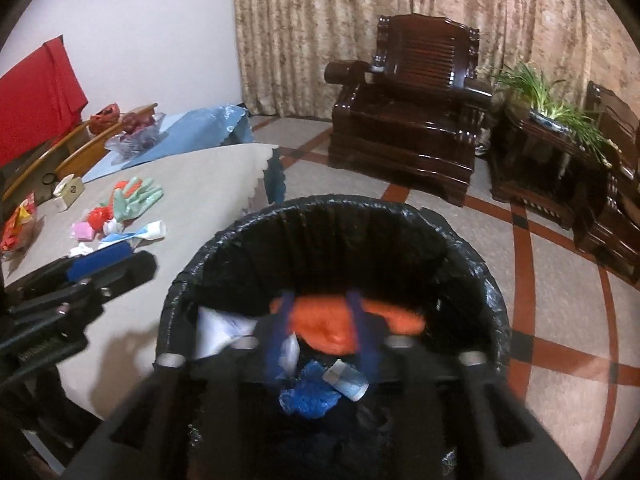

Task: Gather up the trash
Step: 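Open both tools to drop the box and foam net into the bin, then move both tools back to the tissues on the table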

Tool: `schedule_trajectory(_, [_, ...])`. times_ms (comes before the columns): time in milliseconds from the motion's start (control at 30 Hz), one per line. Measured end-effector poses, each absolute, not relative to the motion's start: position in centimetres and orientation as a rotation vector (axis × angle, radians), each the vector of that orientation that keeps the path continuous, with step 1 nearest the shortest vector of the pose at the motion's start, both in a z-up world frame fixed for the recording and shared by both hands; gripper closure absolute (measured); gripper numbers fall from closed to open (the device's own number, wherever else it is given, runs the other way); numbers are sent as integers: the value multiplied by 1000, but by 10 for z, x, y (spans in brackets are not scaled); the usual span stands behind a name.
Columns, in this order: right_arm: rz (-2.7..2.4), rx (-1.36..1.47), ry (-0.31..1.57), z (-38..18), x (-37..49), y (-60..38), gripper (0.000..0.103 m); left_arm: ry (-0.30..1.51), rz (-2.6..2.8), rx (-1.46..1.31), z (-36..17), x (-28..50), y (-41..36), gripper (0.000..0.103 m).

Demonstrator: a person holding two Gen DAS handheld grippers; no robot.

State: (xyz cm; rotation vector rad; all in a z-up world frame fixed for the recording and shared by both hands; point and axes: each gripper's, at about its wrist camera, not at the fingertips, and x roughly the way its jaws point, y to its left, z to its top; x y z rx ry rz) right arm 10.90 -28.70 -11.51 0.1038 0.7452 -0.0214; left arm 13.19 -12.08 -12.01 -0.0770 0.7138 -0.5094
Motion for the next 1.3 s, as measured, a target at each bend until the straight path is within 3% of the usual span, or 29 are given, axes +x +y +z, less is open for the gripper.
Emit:
schedule_trajectory(100, [-27, 122, 720, -113, 109, -282, 21, 684, -451, -74, -115, 127, -103, 33])
schedule_trajectory(267, [33, 130, 660, -105, 113, -259, 11, 642, -341, -72, -106, 123, -67, 18])
schedule_trajectory(833, [319, 33, 574, -100, 167, -115, 11, 623, 64, -99, -108, 128, 89, 17])
schedule_trajectory(1300, [339, -3, 596, -129, 205, -65, 11, 698, 114, -120, -154, 169, 114, 20])
